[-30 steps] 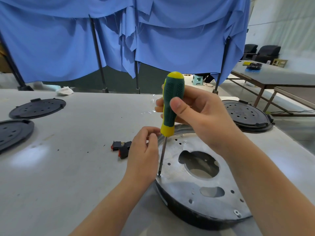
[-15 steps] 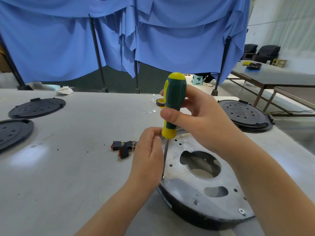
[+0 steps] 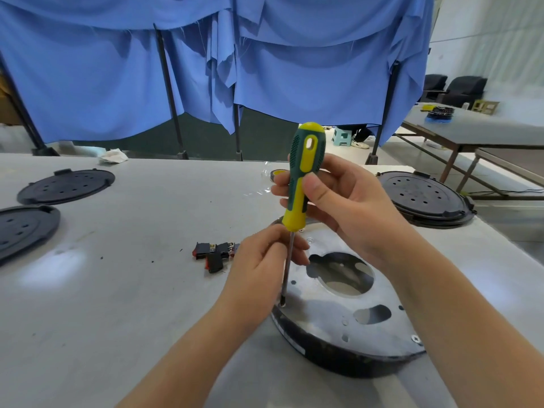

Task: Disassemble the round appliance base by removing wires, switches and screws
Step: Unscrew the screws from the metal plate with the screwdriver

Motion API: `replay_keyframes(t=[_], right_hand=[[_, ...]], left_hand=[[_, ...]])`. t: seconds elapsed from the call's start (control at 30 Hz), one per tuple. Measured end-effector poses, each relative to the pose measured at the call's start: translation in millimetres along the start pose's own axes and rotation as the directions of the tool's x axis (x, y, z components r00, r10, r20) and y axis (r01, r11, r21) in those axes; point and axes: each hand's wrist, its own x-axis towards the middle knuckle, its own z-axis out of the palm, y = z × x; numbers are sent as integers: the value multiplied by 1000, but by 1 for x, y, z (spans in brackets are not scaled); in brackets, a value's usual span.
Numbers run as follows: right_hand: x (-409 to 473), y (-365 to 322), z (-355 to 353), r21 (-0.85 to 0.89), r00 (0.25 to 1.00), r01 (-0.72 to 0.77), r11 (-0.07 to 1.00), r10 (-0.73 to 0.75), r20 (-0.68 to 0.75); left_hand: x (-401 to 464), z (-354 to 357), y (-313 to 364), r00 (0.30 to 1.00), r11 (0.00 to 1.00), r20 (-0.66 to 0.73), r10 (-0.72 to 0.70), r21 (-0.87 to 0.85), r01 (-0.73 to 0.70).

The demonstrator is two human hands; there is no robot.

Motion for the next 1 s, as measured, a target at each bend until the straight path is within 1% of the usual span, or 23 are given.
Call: replay_keyframes(t=[0.1,0.2,0.27,0.4,0.5,0.57,0.7,0.77,0.83,0.87,0.93,1.0], right_hand=[[-1,4,1,-107,997,20,994,-29,-77],[-2,6,2,-281,988,38,959,-78,-132],[-3,6,4,-328,984,47,943,-100,-146],[-3,8,5,-242,982,60,968,-101,-162],[-3,9,5,-236,986,53,970,-87,-139],[-4,9,5,-211,993,42,977,-64,-99],[-6,8,5,-97,1000,8,995,-9,-9],[-6,8,5,-123,1000,5,992,-7,-19],[-6,8,5,-224,997,28,974,-42,-60],[-5,9,5,-245,996,35,969,-55,-77],[-5,8,4,-226,994,37,974,-60,-96],[-5,8,2,-202,995,25,979,-43,-85]], left_hand=[[3,-13,13,998,998,59,1,-66,3],[4,-25,18,984,1000,175,-13,-22,17],[5,-31,19,971,998,233,-54,-4,56],[7,-36,19,943,991,307,-126,-3,134],[7,-38,19,930,983,334,-155,-42,179],[8,-40,21,929,978,327,-172,-56,201],[8,-40,20,940,976,286,-183,-63,210],[8,-39,19,946,977,273,-177,-71,203],[8,-38,18,948,978,265,-174,-65,198],[8,-37,18,949,979,262,-174,-56,195],[8,-37,18,952,982,253,-170,-40,186],[9,-36,18,958,984,236,-165,-33,177]])
